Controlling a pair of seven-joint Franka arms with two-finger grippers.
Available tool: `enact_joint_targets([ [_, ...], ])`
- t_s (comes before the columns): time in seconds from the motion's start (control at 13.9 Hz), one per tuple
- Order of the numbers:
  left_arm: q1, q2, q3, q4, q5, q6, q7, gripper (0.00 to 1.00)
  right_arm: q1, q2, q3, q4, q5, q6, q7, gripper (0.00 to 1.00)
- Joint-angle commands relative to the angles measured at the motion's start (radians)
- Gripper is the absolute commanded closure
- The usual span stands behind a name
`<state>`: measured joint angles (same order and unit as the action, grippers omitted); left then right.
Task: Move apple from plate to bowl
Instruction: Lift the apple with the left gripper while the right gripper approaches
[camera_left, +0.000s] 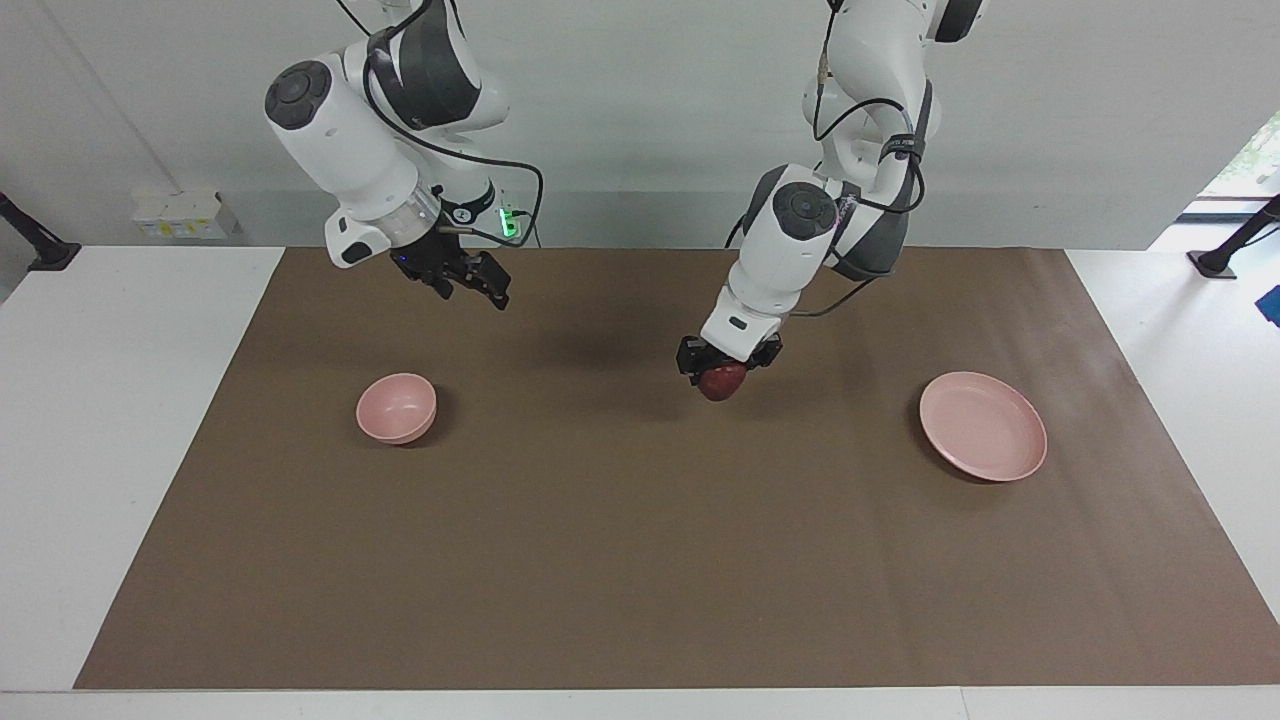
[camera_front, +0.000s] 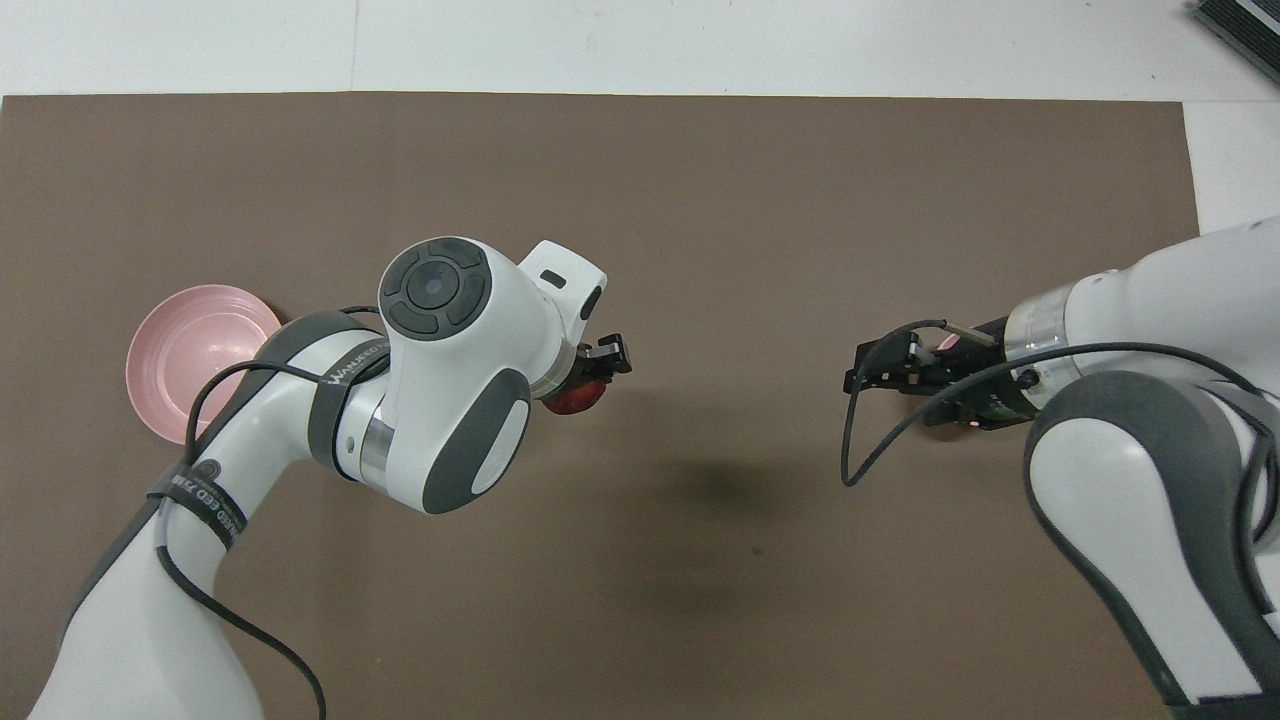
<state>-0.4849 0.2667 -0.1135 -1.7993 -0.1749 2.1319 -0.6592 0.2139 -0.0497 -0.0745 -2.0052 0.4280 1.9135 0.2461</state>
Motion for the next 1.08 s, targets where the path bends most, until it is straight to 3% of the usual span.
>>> enact_joint_targets([
  [0.0,-0.012,-0.001,0.012,-0.006,-0.064,0.055,-0.014,1.0,-0.039,-0.018,0.001,-0.098,0.16,0.105,-0.268,0.0],
  [0.14,-0.003,0.016,0.014,-0.008,-0.214,0.144,-0.014,1.0,-0.047,-0.015,-0.001,-0.122,0.292,0.11,-0.387,0.0],
  [0.43,0.035,0.013,0.012,-0.022,-0.331,0.151,-0.068,1.0,-0.038,-0.016,0.001,-0.142,0.454,0.085,-0.403,0.0],
  [0.65,0.084,0.013,0.006,-0.015,-0.576,0.146,-0.062,1.0,-0.022,-0.022,0.001,-0.147,0.608,0.093,-0.403,0.0],
  [0.79,0.101,0.009,0.006,-0.017,-0.69,0.134,-0.074,1.0,-0.011,-0.016,0.001,-0.148,0.647,0.102,-0.41,0.0],
  [1.01,0.143,0.006,0.003,-0.014,-0.859,0.067,-0.181,1.0,0.045,-0.001,0.001,-0.162,0.829,0.168,-0.464,0.0],
])
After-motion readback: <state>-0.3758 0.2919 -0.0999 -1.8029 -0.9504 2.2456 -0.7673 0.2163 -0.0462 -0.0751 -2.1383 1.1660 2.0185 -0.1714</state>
